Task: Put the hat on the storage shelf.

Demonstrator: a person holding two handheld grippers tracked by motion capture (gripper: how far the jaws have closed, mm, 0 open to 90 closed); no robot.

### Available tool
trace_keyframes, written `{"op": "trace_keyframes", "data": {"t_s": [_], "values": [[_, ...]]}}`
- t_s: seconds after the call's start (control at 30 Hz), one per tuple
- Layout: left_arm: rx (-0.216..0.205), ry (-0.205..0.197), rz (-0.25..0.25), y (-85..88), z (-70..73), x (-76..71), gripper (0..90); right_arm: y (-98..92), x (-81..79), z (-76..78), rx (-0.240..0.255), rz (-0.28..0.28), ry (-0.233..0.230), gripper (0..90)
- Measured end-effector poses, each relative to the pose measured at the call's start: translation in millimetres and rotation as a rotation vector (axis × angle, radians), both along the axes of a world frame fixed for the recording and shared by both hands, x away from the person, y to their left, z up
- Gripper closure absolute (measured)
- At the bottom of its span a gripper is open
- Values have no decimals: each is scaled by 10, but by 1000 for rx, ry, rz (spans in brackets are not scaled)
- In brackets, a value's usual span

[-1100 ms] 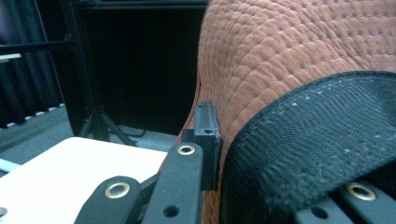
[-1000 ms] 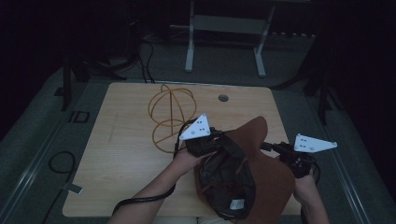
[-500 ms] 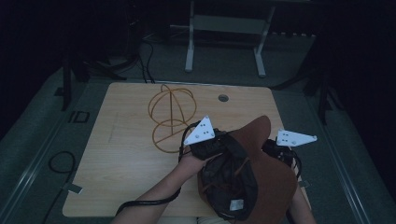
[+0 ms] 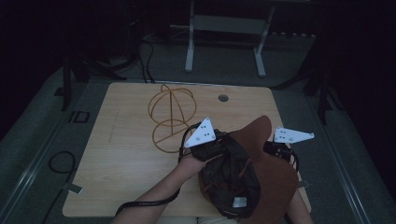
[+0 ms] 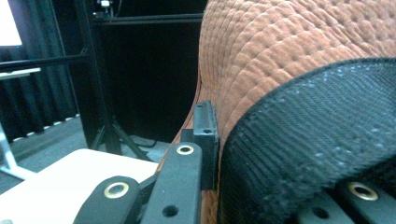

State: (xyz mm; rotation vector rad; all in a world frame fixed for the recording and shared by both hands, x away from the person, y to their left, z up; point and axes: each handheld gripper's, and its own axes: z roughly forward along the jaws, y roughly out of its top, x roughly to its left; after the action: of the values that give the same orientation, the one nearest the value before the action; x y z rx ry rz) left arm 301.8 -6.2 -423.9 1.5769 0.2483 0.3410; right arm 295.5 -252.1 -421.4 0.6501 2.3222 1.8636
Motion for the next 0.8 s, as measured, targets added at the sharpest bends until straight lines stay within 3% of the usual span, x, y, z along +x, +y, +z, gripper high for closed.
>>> {"op": "trace_keyframes", "data": {"t_s": [0.1,0.2,0.3,0.4,0.67,0.8], "values": [[-6,15,-11,13,23,7,823,-15,-16,18,3,10,0,870],[0,4,-12,19,56,-1,777,-40,-29,25,19,26,8,874],[0,-2,-2,28,78,-13,697,-57,-41,35,19,31,13,875],[-10,-11,28,71,94,-36,630,-123,-37,59,48,47,29,876],[8,-9,34,148,98,-86,559,-234,-29,108,62,28,26,878],[-6,-6,70,264,125,-90,525,-324,-10,142,98,-7,25,878]]}}
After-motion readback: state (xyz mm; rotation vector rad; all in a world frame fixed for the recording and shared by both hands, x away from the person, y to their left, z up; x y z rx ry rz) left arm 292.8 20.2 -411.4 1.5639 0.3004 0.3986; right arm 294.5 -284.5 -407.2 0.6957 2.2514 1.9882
